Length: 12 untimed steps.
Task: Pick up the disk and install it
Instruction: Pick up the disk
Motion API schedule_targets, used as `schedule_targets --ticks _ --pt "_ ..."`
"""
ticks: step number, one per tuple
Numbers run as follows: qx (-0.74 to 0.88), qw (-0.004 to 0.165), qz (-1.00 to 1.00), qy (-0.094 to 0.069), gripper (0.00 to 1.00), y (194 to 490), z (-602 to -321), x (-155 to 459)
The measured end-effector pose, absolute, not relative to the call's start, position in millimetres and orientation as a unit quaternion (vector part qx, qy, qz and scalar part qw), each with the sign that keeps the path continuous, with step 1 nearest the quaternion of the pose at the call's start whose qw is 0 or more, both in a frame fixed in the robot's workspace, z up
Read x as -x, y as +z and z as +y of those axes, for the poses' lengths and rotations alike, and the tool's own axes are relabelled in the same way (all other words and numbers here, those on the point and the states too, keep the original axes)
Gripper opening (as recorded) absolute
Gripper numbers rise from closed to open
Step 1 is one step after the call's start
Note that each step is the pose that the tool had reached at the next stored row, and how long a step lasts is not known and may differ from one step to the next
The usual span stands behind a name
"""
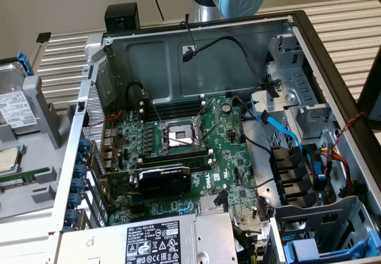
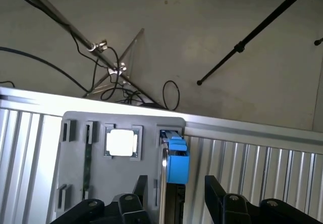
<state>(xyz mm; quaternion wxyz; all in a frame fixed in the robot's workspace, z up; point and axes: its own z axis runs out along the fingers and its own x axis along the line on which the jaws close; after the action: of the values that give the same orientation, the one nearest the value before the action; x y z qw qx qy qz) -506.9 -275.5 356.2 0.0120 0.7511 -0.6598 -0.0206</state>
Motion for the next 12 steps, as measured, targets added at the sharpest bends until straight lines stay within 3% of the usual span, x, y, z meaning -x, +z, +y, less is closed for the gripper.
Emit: schedule_targets --ticks 12 --pt "-0.751 0.012 -0.66 -0.024 0.57 334.7 -275.8 506.9"
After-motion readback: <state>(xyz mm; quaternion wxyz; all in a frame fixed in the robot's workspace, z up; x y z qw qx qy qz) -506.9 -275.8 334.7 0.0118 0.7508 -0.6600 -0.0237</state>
